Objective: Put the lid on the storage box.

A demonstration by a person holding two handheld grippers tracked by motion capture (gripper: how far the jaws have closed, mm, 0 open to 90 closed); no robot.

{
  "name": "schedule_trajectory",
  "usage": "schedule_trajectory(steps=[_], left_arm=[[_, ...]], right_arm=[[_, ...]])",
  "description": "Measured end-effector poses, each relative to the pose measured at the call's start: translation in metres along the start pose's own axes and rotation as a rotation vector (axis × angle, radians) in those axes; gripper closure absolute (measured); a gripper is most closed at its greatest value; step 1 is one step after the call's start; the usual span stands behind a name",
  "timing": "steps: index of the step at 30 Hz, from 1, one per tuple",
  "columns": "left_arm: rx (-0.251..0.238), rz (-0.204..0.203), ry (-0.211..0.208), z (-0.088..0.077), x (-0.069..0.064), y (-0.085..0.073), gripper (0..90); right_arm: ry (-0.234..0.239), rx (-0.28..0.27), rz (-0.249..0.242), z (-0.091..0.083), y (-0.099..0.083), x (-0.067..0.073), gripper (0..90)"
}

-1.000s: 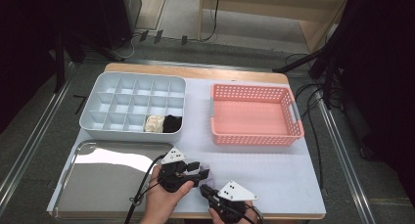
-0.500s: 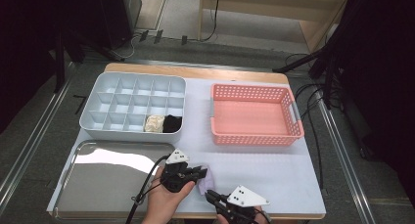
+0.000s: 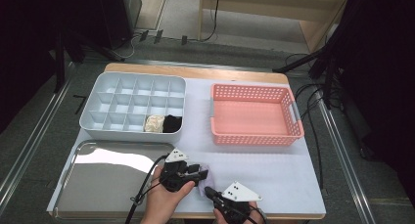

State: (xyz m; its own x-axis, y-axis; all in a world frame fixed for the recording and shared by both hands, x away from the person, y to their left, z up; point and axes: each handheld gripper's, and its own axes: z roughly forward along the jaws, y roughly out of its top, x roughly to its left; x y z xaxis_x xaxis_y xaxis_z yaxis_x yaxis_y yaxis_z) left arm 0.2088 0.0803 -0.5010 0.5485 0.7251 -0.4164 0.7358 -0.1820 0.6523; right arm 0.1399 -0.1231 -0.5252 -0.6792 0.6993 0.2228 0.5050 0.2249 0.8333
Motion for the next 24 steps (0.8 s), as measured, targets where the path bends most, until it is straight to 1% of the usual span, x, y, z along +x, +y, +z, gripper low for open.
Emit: schedule_trajectory(steps=[1,3,5,6,7,8,9,12,14,15,17,19,21,24], left_arm=[[0.011,-0.014,0.002,0.000,0.002,0.000,43.4],[0.036,-0.048,-0.014,0.002,0.005,-0.001,38.6],[0.054,-0.073,-0.046,0.005,0.007,-0.002,38.7],[0.066,-0.081,-0.052,0.007,0.007,-0.002,39.0],[0.068,-0.080,-0.063,0.007,0.007,-0.002,40.0],[0.068,-0.080,-0.063,0.007,0.007,-0.002,42.5],[0.083,-0.097,-0.093,0.009,0.007,-0.002,43.6],[0.090,-0.109,-0.118,0.010,0.009,-0.002,45.1],[0.096,-0.125,-0.138,0.010,0.011,-0.002,46.1],[0.096,-0.135,-0.155,0.011,0.012,-0.002,46.7],[0.107,-0.144,-0.170,0.012,0.012,-0.003,49.0],[0.123,-0.153,-0.196,0.014,0.012,-0.004,52.3],[0.122,-0.154,-0.199,0.015,0.011,-0.005,56.7],[0.119,-0.169,-0.229,0.015,0.014,-0.006,64.9]], right_arm=[[-0.003,0.001,-0.001,0.000,0.000,0.001,90.0],[-0.005,0.005,-0.005,0.000,0.000,0.001,90.0],[-0.004,0.003,-0.002,0.000,-0.001,0.001,90.0],[-0.004,0.005,-0.004,0.000,-0.001,0.001,90.0],[-0.004,0.005,-0.002,0.000,-0.001,0.000,90.0],[-0.003,0.005,0.000,0.000,-0.001,0.000,90.0],[-0.003,0.004,0.000,-0.001,-0.002,0.000,90.0],[0.003,0.005,0.005,-0.001,-0.002,-0.001,90.0],[0.003,0.004,0.002,-0.001,-0.002,-0.002,90.0],[0.002,0.004,0.003,-0.001,-0.002,-0.002,90.0],[0.003,0.005,-0.002,-0.001,-0.002,-0.001,90.0],[-0.001,0.005,-0.009,-0.001,-0.002,-0.001,90.0],[0.000,0.005,-0.011,0.000,-0.002,-0.002,90.0],[0.001,0.003,-0.008,0.000,-0.002,-0.002,90.0]])
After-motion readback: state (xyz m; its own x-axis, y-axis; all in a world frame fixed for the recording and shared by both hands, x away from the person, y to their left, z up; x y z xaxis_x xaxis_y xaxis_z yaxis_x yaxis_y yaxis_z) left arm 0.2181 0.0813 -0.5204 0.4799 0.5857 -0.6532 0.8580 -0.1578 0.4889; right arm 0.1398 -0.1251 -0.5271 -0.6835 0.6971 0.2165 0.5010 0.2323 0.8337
